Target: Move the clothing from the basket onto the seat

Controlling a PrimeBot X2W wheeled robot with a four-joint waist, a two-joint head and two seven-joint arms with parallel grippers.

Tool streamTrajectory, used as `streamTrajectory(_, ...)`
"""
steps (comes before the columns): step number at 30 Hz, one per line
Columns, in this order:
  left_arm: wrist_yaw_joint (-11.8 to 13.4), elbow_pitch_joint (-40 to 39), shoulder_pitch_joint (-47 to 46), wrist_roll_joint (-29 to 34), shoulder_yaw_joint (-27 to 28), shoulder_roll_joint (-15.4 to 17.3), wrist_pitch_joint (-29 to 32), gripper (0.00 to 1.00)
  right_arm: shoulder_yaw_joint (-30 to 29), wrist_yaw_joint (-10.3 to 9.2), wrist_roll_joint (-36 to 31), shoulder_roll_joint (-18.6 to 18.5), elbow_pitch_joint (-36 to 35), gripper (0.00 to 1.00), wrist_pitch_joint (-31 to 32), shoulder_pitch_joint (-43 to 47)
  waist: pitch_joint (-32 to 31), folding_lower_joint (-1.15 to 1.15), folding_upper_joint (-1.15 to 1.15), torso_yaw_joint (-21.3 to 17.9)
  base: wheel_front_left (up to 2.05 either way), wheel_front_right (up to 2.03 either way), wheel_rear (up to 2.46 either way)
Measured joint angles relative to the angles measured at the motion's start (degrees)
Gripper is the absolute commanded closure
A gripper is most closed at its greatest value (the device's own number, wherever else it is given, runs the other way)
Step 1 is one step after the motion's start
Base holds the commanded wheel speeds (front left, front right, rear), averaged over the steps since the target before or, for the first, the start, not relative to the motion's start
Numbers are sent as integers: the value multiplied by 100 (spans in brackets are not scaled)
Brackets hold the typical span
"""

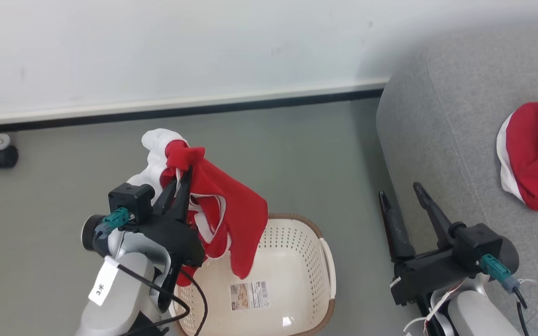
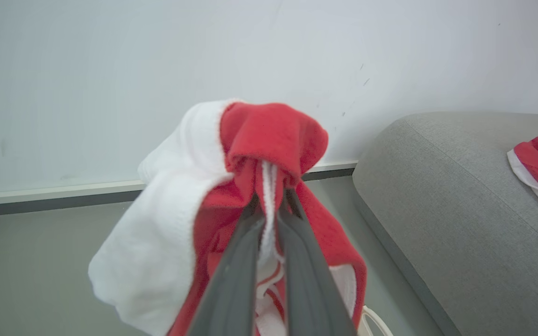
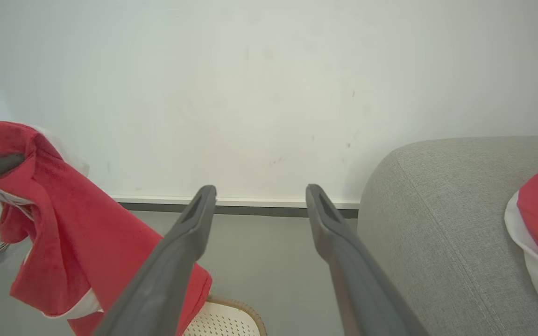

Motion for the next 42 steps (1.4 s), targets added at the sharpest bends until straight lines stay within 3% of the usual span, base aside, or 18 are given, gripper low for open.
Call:
streamTrajectory(17,-7,-1789,565,163,-158,2,-2,100,240,76,62,18,-79,0,199,366,-698,1,0,-7,0,0,0)
streamTrajectory(42,111,-3339,1380,355,-509,66,221,100,472,167,92,91,-366,0,410,583,-886,2,1,-65,0,0,0)
